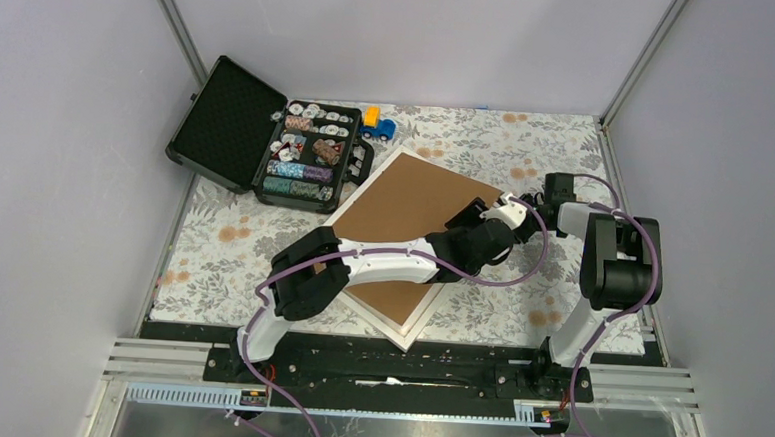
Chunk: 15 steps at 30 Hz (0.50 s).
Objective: Put the photo into the frame
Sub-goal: Adjust the photo frame item on the photo frame.
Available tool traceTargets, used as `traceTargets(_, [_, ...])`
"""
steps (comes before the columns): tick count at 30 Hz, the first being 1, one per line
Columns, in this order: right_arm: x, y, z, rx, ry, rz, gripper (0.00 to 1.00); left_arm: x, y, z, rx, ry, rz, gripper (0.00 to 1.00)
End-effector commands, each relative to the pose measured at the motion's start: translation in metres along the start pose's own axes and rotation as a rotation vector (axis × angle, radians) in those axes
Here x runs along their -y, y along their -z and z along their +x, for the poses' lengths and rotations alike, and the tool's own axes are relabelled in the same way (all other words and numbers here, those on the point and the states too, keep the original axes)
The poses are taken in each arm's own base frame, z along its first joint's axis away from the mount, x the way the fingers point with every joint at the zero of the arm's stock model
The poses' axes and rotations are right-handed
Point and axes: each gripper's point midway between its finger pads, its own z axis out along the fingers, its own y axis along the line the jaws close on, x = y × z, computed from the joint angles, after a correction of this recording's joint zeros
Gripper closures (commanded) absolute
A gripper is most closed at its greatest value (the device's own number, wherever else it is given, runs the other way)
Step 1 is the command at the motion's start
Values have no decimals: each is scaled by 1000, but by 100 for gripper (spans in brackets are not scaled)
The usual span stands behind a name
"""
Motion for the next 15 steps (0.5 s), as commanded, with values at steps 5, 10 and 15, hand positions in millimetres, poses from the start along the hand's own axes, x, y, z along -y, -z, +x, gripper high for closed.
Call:
traceTargets(5, [45, -9, 10, -9, 6, 198, 73, -39, 9, -17, 23, 49, -95, 46])
traceTargets(10, [40, -7, 7, -2, 5, 190, 94, -39, 9, -15, 18, 47, -95, 47])
traceTargets(15, [39, -6, 7, 3, 7, 187, 100, -39, 9, -12, 14, 49, -95, 47])
